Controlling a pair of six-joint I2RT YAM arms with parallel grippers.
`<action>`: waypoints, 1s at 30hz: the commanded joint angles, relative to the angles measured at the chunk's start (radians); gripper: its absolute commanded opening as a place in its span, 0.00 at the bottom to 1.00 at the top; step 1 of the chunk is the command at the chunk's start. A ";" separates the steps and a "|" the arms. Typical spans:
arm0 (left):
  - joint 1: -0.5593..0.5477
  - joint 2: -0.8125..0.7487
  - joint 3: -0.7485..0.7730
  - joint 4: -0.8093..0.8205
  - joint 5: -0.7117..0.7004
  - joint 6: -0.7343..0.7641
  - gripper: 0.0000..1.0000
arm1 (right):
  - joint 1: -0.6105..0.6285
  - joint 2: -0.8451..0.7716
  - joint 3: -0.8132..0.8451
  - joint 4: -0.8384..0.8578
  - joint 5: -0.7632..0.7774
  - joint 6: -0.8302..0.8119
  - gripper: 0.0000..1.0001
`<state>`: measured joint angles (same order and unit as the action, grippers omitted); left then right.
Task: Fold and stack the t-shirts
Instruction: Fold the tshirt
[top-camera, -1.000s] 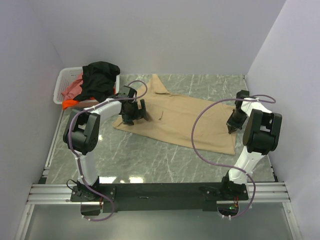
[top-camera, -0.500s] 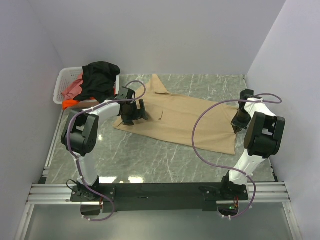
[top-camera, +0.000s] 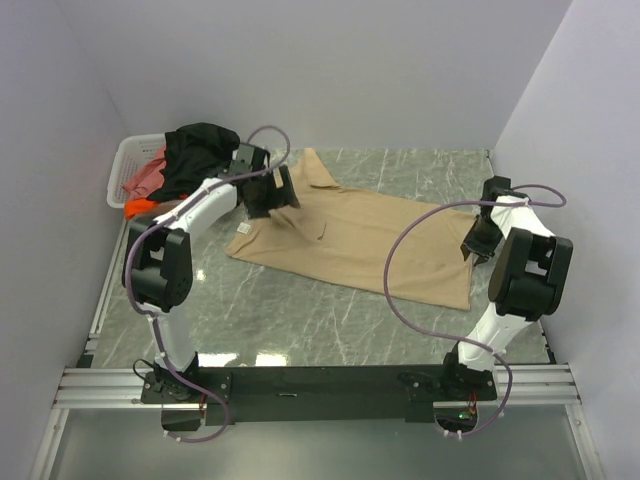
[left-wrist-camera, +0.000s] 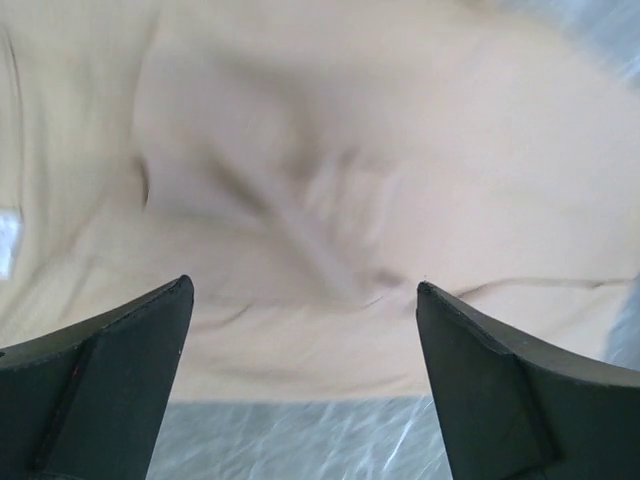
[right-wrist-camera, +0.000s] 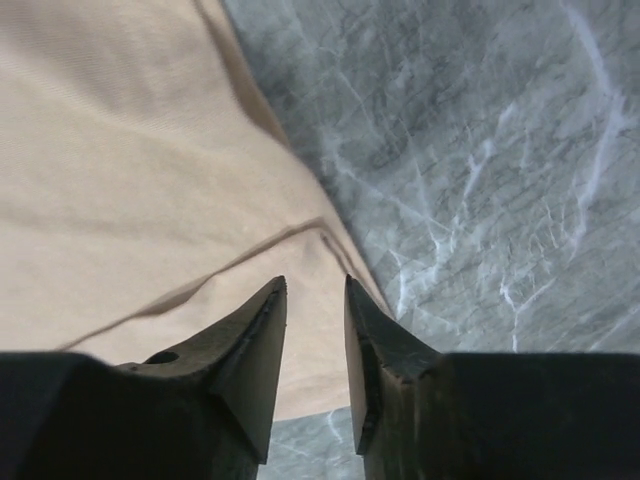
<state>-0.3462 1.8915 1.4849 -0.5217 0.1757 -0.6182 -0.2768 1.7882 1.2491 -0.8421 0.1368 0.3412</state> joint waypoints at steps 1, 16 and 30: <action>0.004 0.007 0.130 -0.020 -0.051 0.006 0.99 | 0.017 -0.114 0.023 0.011 -0.025 -0.011 0.38; 0.004 0.327 0.463 -0.092 -0.245 0.060 0.79 | 0.194 -0.242 -0.103 0.074 -0.153 0.045 0.39; 0.004 0.393 0.434 -0.055 -0.274 0.121 0.65 | 0.245 -0.270 -0.212 0.115 -0.183 0.062 0.38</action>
<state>-0.3439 2.2589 1.8854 -0.6022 -0.0803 -0.5320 -0.0437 1.5524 1.0504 -0.7605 -0.0360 0.3958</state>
